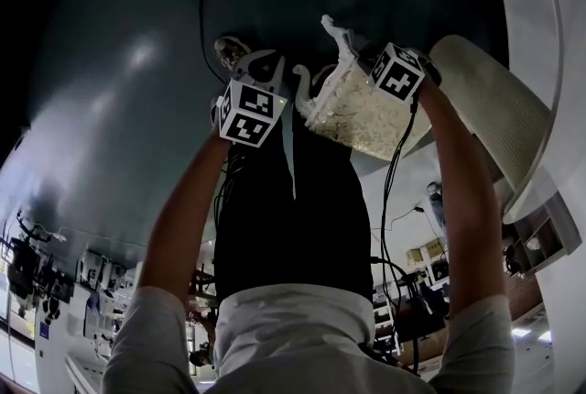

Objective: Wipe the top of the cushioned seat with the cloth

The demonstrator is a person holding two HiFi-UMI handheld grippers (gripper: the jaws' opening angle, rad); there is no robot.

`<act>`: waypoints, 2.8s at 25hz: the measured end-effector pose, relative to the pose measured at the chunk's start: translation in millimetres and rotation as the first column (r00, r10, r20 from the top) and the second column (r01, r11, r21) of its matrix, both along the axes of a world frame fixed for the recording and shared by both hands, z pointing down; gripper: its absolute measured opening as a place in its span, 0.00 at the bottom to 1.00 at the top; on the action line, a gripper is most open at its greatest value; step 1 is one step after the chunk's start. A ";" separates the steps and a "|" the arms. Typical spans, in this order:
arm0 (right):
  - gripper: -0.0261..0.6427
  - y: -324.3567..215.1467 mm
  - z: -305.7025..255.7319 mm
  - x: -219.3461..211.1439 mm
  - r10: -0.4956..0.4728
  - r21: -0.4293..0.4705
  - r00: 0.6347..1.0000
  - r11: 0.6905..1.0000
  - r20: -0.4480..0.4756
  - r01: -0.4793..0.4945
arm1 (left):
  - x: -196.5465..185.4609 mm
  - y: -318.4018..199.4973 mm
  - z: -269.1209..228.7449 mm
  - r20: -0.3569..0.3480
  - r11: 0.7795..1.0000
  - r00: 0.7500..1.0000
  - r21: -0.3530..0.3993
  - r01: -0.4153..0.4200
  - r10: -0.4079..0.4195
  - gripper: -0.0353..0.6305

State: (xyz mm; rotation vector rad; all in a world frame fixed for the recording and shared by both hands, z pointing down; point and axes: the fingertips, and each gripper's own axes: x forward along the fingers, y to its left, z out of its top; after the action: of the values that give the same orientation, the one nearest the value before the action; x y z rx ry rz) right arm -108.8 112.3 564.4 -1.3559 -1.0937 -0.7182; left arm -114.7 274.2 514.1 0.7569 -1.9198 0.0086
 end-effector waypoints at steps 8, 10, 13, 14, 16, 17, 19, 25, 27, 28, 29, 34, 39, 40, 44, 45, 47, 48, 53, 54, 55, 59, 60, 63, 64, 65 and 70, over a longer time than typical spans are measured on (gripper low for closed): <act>0.08 11.4 3.4 7.3 -0.080 0.022 0.996 0.997 0.032 0.079 | 4.7 -1.7 4.4 -0.014 0.999 0.999 0.005 -0.052 0.052 0.08; 0.08 14.9 5.6 9.3 -0.091 0.030 0.995 0.996 0.034 0.090 | 5.1 -1.3 5.7 -0.016 0.999 0.998 0.006 -0.052 0.053 0.08; 0.08 16.8 5.2 8.7 -0.053 0.040 0.998 0.998 0.042 0.051 | 5.0 -2.4 4.7 -0.018 0.998 0.998 0.009 -0.055 0.055 0.08; 0.08 16.0 4.9 7.5 -0.025 0.048 0.998 0.999 0.049 0.022 | 4.6 -2.9 4.4 -0.018 0.998 0.998 0.010 -0.060 0.060 0.08; 0.08 14.7 5.5 2.8 0.074 0.070 0.995 0.994 0.073 -0.079 | 2.5 -3.3 5.2 -0.018 0.997 0.997 0.009 -0.074 0.074 0.08; 0.08 14.9 6.1 0.7 0.142 0.082 0.986 0.985 0.085 -0.149 | 1.2 -3.4 6.0 -0.020 0.997 0.997 0.007 -0.081 0.081 0.08; 0.08 15.6 7.7 -1.6 0.282 0.102 0.953 0.951 0.113 -0.293 | -1.6 -5.2 6.7 -0.027 0.996 0.996 0.007 -0.090 0.090 0.08; 0.08 20.9 7.5 -2.3 0.556 0.079 0.791 0.804 0.256 -0.590 | -5.0 -23.5 -0.4 -0.022 0.971 0.971 0.026 -0.237 0.237 0.08; 0.08 23.8 9.7 -0.8 0.593 0.052 0.757 0.777 0.274 -0.627 | -6.5 -28.5 5.0 -0.009 0.951 0.951 0.023 -0.309 0.310 0.08; 0.08 24.9 11.3 -1.7 0.605 0.034 0.747 0.770 0.276 -0.637 | -9.2 -31.6 8.0 0.010 0.938 0.938 0.012 -0.348 0.347 0.08; 0.08 25.5 12.6 -3.0 0.617 0.014 0.738 0.765 0.273 -0.644 | -12.4 -36.0 10.2 0.040 0.920 0.920 -0.005 -0.391 0.391 0.08; 0.08 20.1 6.7 1.2 0.660 -0.080 0.717 0.746 0.226 -0.661 | -13.8 -86.6 14.5 0.219 0.710 0.677 -0.170 -0.683 0.703 0.08; 0.08 20.1 -1.9 12.7 0.554 -0.148 0.809 0.832 0.197 -0.534 | 1.0 -137.9 28.4 0.274 0.434 0.354 -0.339 -0.835 0.894 0.18; 0.08 18.1 -2.3 15.1 0.520 -0.158 0.830 0.854 0.201 -0.496 | 6.0 -145.5 31.9 0.266 0.377 0.293 -0.359 -0.854 0.918 0.24; 0.08 18.6 -3.9 21.7 0.381 -0.197 0.896 0.919 0.227 -0.341 | 30.5 -151.9 49.2 0.199 0.185 0.114 -0.390 -0.902 0.973 0.36; 0.08 19.7 -4.0 23.6 0.352 -0.210 0.908 0.928 0.229 -0.307 | 33.8 -151.6 52.7 0.185 0.160 0.092 -0.396 -0.904 0.979 0.37; 0.08 20.0 -4.8 26.9 0.302 -0.241 0.926 0.939 0.228 -0.247 | 37.4 -153.6 58.7 0.170 0.134 0.070 -0.406 -0.904 0.983 0.37; 0.08 19.6 -5.7 27.9 0.287 -0.255 0.931 0.940 0.226 -0.228 | 38.7 -155.2 61.3 0.169 0.129 0.064 -0.411 -0.902 0.983 0.37; 0.08 15.5 -13.5 28.6 0.343 -0.309 0.917 0.911 0.206 -0.271 | 38.4 -164.6 67.3 0.180 0.219 0.159 -0.386 -0.896 0.971 0.19; 0.10 12.9 -15.3 28.7 0.366 -0.324 0.906 0.901 0.213 -0.288 | 38.2 -167.7 65.9 0.190 0.244 0.183 -0.379 -0.893 0.965 0.15; 0.12 9.6 -18.1 29.1 0.390 -0.340 0.894 0.890 0.221 -0.304 | 38.9 -170.5 64.3 0.199 0.265 0.202 -0.372 -0.889 0.959 0.13; 0.13 -15.6 -41.3 24.0 0.539 -0.392 0.791 0.821 0.289 -0.416 | 41.2 -175.2 62.4 0.189 0.333 0.281 -0.358 -0.872 0.941 0.11; 0.13 -24.5 -47.2 23.1 0.588 -0.403 0.748 0.793 0.308 -0.458 | 43.5 -173.5 64.0 0.173 0.342 0.298 -0.358 -0.869 0.939 0.11; 0.13 -51.1 -60.1 25.5 0.734 -0.437 0.604 0.675 0.312 -0.594 | 52.3 -168.3 68.0 0.142 0.373 0.345 -0.357 -0.856 0.928 0.11; 0.13 -59.4 -61.8 27.3 0.767 -0.443 0.563 0.639 0.306 -0.629 | 53.6 -169.3 67.9 0.145 0.393 0.366 -0.351 -0.850 0.920 0.11; 0.13 -67.1 -62.4 29.2 0.791 -0.445 0.531 0.611 0.303 -0.655 | 53.8 -171.6 67.7 0.149 0.414 0.386 -0.345 -0.842 0.910 0.11; 0.13 -75.6 -65.4 49.5 0.856 -0.445 0.440 0.517 0.272 -0.731 | 63.9 -167.3 69.2 0.156 0.432 0.403 -0.346 -0.833 0.902 0.11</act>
State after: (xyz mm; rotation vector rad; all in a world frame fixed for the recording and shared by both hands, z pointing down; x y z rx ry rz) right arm -59.4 36.7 499.1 -0.6680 -2.0979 -0.1377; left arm -50.8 106.9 583.3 1.6290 -1.5205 1.0649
